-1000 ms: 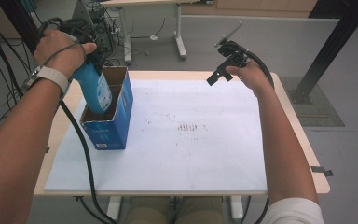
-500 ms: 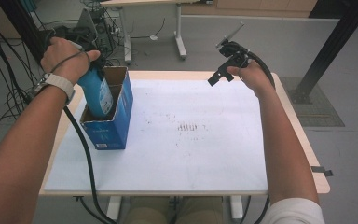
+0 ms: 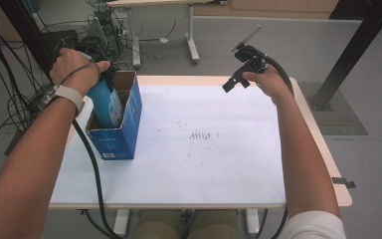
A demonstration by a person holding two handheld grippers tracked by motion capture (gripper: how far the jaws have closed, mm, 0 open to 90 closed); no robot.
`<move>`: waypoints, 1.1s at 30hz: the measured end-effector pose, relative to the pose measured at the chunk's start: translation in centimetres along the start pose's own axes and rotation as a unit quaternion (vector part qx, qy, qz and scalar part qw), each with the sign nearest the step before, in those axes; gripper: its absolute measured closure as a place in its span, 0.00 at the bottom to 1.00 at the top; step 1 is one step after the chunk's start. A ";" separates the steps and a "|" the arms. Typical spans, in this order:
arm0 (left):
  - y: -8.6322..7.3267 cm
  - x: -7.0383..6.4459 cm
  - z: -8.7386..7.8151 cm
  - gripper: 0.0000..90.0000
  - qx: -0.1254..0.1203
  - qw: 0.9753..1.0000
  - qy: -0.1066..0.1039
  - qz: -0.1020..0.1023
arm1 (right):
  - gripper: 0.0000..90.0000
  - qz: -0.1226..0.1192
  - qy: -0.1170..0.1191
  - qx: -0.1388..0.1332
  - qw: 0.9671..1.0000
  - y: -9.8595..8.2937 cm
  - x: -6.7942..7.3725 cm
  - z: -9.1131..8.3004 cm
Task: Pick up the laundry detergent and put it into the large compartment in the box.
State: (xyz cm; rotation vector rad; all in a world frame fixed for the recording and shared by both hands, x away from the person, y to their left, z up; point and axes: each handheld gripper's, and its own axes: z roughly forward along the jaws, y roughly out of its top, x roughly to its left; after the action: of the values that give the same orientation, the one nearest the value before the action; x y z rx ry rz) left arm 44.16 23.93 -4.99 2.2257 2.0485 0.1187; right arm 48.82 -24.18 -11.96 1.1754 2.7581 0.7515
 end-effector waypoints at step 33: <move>-0.4 -0.5 4.4 0.43 0.002 1.000 0.009 0.012 | 0.08 0.003 0.002 0.003 1.000 -0.2 -0.1 0.4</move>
State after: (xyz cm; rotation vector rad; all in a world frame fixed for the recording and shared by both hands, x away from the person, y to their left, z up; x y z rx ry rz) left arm 44.33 23.27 -9.44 2.2611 2.0323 0.1370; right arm 48.81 -24.22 -12.40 1.1837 2.7639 0.7480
